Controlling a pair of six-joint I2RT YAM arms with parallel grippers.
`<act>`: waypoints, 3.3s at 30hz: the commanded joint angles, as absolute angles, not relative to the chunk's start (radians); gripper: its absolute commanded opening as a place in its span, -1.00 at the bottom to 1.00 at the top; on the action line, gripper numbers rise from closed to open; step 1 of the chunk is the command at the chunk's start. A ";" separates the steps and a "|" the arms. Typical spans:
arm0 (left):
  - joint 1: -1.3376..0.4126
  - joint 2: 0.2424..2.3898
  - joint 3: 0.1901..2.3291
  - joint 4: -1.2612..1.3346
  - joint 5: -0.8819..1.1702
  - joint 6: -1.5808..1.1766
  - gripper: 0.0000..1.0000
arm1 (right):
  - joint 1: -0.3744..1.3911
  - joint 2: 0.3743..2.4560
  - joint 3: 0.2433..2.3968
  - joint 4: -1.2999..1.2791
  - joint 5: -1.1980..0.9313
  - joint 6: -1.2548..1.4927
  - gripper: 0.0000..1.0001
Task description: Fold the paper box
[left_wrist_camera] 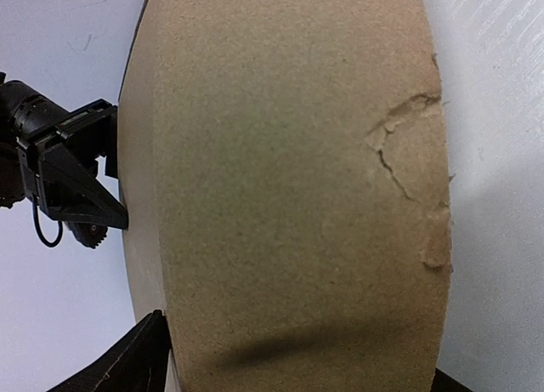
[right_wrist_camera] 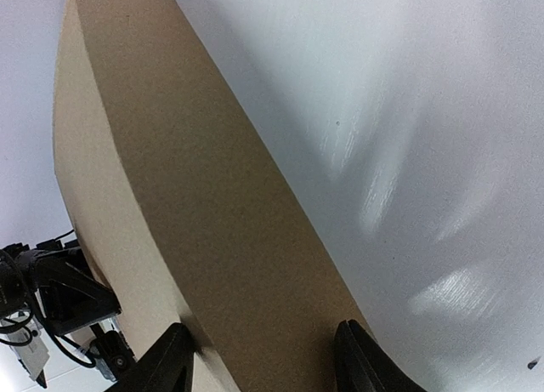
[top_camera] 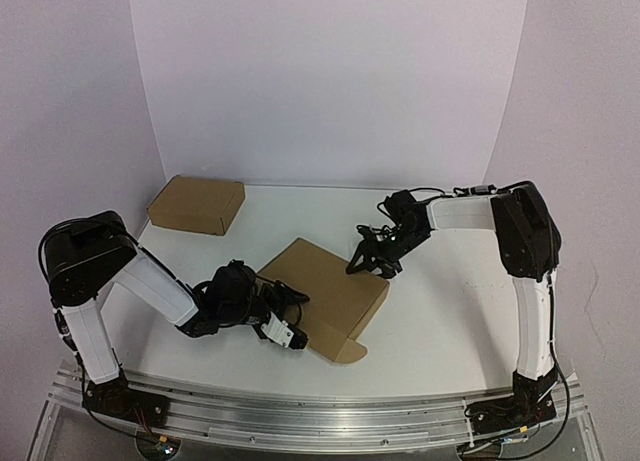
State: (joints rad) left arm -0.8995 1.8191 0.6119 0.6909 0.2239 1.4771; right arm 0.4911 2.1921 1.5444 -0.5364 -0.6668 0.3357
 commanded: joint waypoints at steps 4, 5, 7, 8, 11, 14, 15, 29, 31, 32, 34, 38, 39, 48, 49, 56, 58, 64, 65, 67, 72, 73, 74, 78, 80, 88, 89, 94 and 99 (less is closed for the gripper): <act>-0.875 1.812 0.649 0.897 0.099 1.491 0.01 | 0.642 2.219 1.468 -0.695 -0.756 0.433 0.17; -0.870 1.787 0.650 0.869 0.115 1.486 -0.03 | 0.640 2.200 1.467 -0.696 -0.734 0.438 0.19; -0.863 1.730 0.657 0.742 0.150 1.468 -0.07 | 0.634 2.154 1.467 -0.696 -0.676 0.441 0.23; -0.859 1.702 0.661 0.674 0.172 1.459 -0.08 | 0.627 2.132 1.465 -0.696 -0.646 0.441 0.27; -0.846 1.621 0.670 0.505 0.244 1.428 -0.15 | 0.596 2.062 1.456 -0.698 -0.559 0.454 0.39; -0.838 1.565 0.661 0.425 0.287 1.418 -0.21 | 0.566 2.009 1.434 -0.699 -0.491 0.462 0.54; -0.836 1.550 0.659 0.399 0.297 1.421 -0.23 | 0.558 1.994 1.429 -0.699 -0.474 0.460 0.59; -0.746 1.497 0.962 -0.274 0.464 1.282 -0.32 | 0.582 1.491 1.282 -0.602 -0.335 -0.027 0.78; -0.740 1.509 1.013 -0.340 0.471 1.255 -0.33 | 0.636 1.360 1.157 -0.501 -0.336 -0.189 0.83; -0.736 1.516 1.048 -0.382 0.476 1.243 -0.33 | 0.672 1.280 1.080 -0.430 -0.326 -0.268 0.89; -0.728 1.531 1.120 -0.486 0.490 1.225 -0.33 | 0.699 1.158 0.960 -0.284 -0.314 -0.323 0.96; -0.725 1.569 1.294 -0.784 0.518 1.240 -0.32 | 0.709 1.086 0.906 -0.203 -0.301 -0.308 0.96; -0.725 1.583 1.328 -0.845 0.533 1.249 -0.32 | 0.716 1.096 0.913 -0.205 -0.318 -0.300 0.96; -0.726 1.750 1.642 -1.383 0.592 1.225 -0.32 | 0.807 1.195 0.905 -0.126 -0.416 -0.263 0.96; -0.726 1.772 1.665 -1.400 0.588 1.199 -0.32 | 0.817 1.192 0.864 -0.042 -0.412 -0.221 0.96; -0.727 1.840 1.699 -1.308 0.559 0.990 -0.27 | 0.924 1.312 0.741 0.321 -0.314 -0.135 0.96; -0.727 1.858 1.706 -1.304 0.554 0.979 -0.26 | 0.928 1.326 0.695 0.409 -0.275 -0.109 0.96; -0.728 1.871 1.677 -1.255 0.536 0.994 -0.29 | 0.927 1.341 0.570 0.600 -0.111 -0.108 0.96; -0.727 1.871 1.677 -1.255 0.536 1.004 -0.29 | 0.927 1.358 0.577 0.603 -0.109 -0.115 0.96; -0.727 1.869 1.676 -1.254 0.537 1.020 -0.29 | 0.927 1.408 0.597 0.620 -0.123 -0.114 0.96; -0.727 1.870 1.675 -1.245 0.544 1.039 -0.27 | 0.923 1.516 0.519 0.874 -0.157 -0.090 0.97; -0.727 1.869 1.672 -1.242 0.545 1.043 -0.27 | 0.922 1.537 0.506 0.913 -0.157 -0.086 0.97; -0.727 1.868 1.669 -1.240 0.547 1.046 -0.27 | 0.921 1.551 0.505 0.933 -0.160 -0.087 0.96; -0.725 1.870 1.667 -1.241 0.558 1.060 -0.27 | 0.906 1.643 0.530 1.044 -0.197 -0.078 0.97; -0.726 1.870 1.670 -1.244 0.564 1.066 -0.27 | 0.887 1.685 0.535 1.122 -0.229 -0.047 0.95; -0.726 1.857 1.666 -1.233 0.571 1.067 -0.20 | 0.862 1.779 0.551 1.222 -0.301 0.008 0.53; -0.724 1.854 1.664 -1.225 0.575 1.066 -0.15 | 0.859 1.782 0.551 1.222 -0.304 0.023 0.41; -0.703 1.819 1.685 -1.191 0.643 1.035 0.36 | 0.853 1.769 0.532 1.219 -0.300 0.036 0.26; -0.607 1.730 1.748 -1.120 0.799 0.929 0.77 | 0.850 1.733 0.497 1.202 -0.265 0.029 0.19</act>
